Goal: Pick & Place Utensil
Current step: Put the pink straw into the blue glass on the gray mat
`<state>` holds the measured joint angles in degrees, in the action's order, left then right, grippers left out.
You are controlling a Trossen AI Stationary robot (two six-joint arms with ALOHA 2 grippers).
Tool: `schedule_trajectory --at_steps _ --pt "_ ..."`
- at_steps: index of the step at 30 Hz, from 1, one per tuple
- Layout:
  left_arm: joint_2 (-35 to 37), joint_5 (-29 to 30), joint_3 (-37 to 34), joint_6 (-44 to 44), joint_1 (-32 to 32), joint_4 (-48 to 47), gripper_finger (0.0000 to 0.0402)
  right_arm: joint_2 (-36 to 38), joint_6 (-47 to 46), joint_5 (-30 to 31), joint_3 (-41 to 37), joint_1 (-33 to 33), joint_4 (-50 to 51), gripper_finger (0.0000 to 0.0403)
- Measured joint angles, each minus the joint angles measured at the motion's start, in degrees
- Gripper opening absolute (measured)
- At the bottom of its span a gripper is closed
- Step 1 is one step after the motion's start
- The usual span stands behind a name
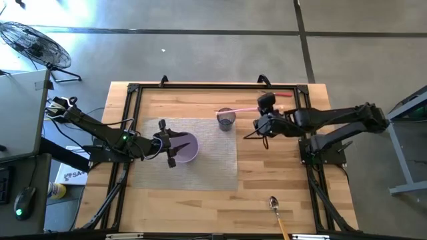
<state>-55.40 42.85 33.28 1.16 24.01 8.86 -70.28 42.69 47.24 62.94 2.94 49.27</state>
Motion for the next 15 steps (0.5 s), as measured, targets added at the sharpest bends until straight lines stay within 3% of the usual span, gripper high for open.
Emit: schedule_trajectory --at_steps 6,11,15 --pt "0.0 0.0 0.0 0.0 0.0 0.0 0.0166 0.0 5.2 1.4 0.0 -1.4 5.1 0.0001" --pt "0.0 0.0 0.0 0.0 0.0 0.0 0.0166 -0.1 6.2 -7.6 0.0 -2.6 3.6 0.0002" --pt "0.0 0.0 0.0 0.0 0.0 0.0 0.0166 -0.3 2.7 -8.8 0.0 -3.4 1.6 0.0002"
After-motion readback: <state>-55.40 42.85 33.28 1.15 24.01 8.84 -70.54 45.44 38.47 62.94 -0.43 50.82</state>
